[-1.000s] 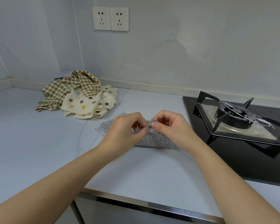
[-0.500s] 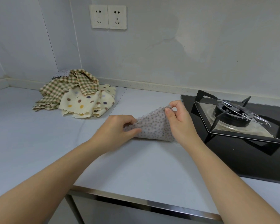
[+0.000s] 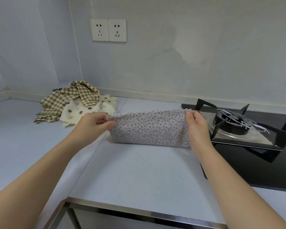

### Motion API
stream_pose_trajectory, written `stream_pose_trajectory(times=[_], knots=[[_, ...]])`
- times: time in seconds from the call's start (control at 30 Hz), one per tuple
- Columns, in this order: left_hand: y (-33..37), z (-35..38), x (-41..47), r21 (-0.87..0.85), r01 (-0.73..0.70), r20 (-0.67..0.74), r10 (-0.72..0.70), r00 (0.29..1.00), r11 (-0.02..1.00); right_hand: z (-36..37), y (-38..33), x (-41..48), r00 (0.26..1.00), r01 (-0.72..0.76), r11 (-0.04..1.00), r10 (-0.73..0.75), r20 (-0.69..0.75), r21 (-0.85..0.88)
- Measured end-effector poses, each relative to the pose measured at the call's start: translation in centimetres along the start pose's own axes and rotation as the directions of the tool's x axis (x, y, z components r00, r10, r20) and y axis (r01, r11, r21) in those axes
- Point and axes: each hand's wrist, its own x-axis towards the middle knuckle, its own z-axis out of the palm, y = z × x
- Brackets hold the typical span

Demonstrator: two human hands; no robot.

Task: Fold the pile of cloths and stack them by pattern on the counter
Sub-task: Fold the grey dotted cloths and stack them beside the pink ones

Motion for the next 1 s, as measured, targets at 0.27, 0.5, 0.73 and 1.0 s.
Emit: stream_pose_trajectory(times=[0.27,0.5,0.73,1.0], knots=[[2.1,-0.1,0.1,-0.118,0.05,-0.118,-0.064,0.991,0.992,0.1,-0.6,-0.2,0.997,-0.076,0.991,0.073,0.027,0.108],[2.8,-0.3,0.2,-0.519,0.401,0.223,-0.334,0.916,0.754,0.1,-1.9,-0.7,0.979,-0.192,0.955,0.169,0.116,0.227],[1.1,2.6,0.2,0.209,0.295,-0.209,-0.252,0.945,0.932,0.8,0.5,-0.4,0.998,0.045,0.859,-0.019,0.056,-0.51],[-0.8,5.1,-1.1,0.778,-0.103,-0.069,0.248,0.966,0.619,2.5,0.2,-1.8,0.925,0.354,0.326,-0.258,0.278,-0.876]])
